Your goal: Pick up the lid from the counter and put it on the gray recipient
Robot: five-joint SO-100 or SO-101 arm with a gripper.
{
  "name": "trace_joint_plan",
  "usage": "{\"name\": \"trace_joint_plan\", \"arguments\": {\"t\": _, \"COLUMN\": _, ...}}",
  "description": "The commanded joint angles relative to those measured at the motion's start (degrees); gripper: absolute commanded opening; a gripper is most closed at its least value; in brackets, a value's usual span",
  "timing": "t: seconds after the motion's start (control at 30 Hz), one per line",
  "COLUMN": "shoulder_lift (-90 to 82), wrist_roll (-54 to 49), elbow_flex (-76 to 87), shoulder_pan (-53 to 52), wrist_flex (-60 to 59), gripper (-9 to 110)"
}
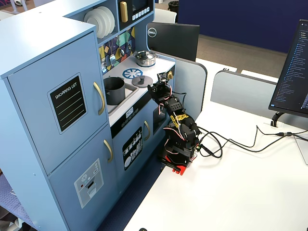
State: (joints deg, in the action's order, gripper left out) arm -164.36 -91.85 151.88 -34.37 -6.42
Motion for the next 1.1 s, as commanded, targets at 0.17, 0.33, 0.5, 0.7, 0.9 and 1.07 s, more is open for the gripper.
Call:
{"name": "trace_joint_plan", "arguments": {"t": 0.17, "shoulder_lift": 5.63, "wrist_roll": 0.79, "elbow_flex": 0.62, "shoulder_pan": -3.08, "wrist_flex": 16.52, "gripper": 17}}
{"name": "trace_joint_plan", "arguments": {"t": 0.33, "shoulder_lift": 11.51, "wrist_roll": 1.49, "elbow_flex": -2.64, "shoulder_pan": -2.29, "wrist_flex": 16.70, "gripper": 19}}
{"name": "trace_joint_plan", "arguments": {"t": 0.5, "shoulder_lift": 18.72, "wrist_roll": 2.29, "elbow_flex": -7.82, "shoulder_pan": -1.93, "wrist_flex": 16.70, "gripper": 22}}
{"name": "trace_joint_plan", "arguments": {"t": 0.7, "shoulder_lift": 24.08, "wrist_roll": 1.93, "elbow_flex": -12.04, "shoulder_pan": -1.58, "wrist_flex": 17.75, "gripper": 22}}
{"name": "trace_joint_plan", "arguments": {"t": 0.9, "shoulder_lift": 28.30, "wrist_roll": 1.32, "elbow_flex": -14.68, "shoulder_pan": -0.88, "wrist_flex": 18.19, "gripper": 21}}
{"name": "trace_joint_plan", "arguments": {"t": 1.07, "shoulder_lift": 33.22, "wrist_roll": 0.53, "elbow_flex": -17.14, "shoulder_pan": -0.18, "wrist_flex": 20.83, "gripper": 21}}
